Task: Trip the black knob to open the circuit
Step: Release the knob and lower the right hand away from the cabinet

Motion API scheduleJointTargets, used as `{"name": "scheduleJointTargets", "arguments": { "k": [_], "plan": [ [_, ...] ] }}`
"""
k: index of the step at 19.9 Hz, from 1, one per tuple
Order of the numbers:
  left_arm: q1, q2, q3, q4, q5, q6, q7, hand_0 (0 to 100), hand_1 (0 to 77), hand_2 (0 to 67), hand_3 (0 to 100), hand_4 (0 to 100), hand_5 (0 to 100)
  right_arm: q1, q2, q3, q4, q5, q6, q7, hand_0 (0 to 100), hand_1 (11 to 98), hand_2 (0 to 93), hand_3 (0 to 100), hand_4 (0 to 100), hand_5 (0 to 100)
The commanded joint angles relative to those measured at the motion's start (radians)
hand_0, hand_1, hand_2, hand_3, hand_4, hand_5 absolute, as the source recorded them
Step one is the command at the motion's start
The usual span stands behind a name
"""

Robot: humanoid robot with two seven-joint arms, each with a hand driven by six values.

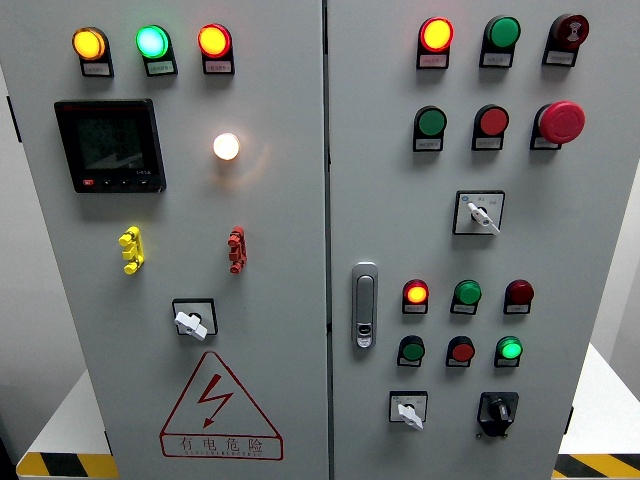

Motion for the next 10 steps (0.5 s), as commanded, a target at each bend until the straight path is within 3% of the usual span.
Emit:
{"name": "scheduleJointTargets", "arguments": {
  "k": [1,5,10],
  "plan": [
    [0.0,0.001,0.0,0.0,0.0,0.0,0.001,0,3.2,12.8,21,7,2,-0.023,-0.0047,0.001,0.0,-0.008,-0.001,0.002,85,43.6,11.3,30,19,42],
    [0.0,0.001,0.0,0.0,0.0,0.0,0.0,0,3.1,12.8,21,7,2,-0.072,-0.0063,0.0,0.0,-0.008,-0.001,0.002,85,43.6,11.7,28,17,39],
    [0.0,0.001,0.0,0.0,0.0,0.0,0.0,0,3.2,12.8,21,7,2,-0.089,-0.0063,-0.002,0.0,-0.021,-0.001,0.016,86,43.6,11.9,28,17,39]
  ]
}}
